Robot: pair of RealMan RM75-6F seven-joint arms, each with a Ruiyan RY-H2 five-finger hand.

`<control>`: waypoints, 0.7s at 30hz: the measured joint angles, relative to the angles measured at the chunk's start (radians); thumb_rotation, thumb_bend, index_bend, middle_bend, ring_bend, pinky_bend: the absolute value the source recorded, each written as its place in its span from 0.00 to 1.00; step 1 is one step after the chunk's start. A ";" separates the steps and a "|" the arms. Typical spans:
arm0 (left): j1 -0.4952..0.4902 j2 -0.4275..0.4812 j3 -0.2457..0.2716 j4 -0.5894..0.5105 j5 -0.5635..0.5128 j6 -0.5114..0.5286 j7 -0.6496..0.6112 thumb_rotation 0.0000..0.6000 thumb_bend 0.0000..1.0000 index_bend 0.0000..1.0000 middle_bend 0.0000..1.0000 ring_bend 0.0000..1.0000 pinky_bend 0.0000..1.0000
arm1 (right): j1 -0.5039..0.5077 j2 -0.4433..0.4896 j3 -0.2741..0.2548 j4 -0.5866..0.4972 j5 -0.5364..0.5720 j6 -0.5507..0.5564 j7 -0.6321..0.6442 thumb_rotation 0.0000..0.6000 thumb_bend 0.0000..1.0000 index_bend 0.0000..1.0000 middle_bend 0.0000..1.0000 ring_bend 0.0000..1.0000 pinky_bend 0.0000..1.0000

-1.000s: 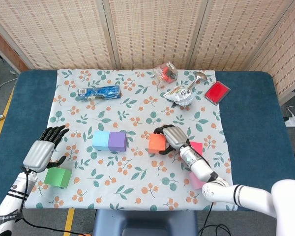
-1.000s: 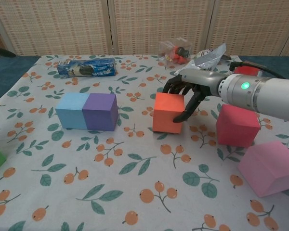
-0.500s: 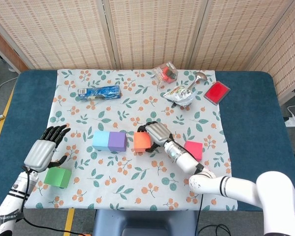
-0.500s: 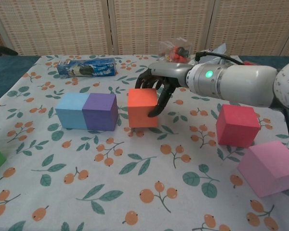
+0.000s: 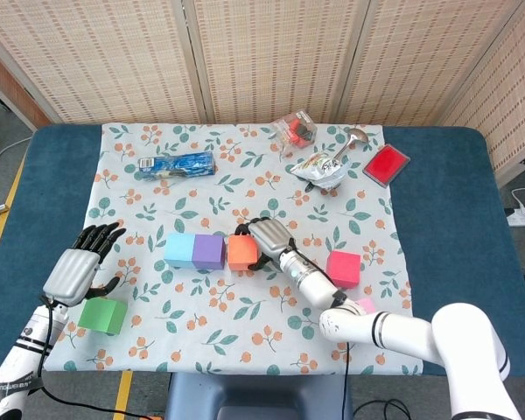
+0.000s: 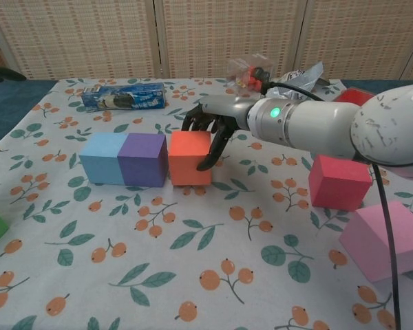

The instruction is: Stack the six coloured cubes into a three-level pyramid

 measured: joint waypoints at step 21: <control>0.004 -0.002 -0.002 0.019 0.011 -0.006 -0.025 1.00 0.32 0.07 0.02 0.00 0.05 | 0.031 -0.053 0.007 0.047 0.044 0.017 -0.014 1.00 0.16 0.33 0.32 0.20 0.20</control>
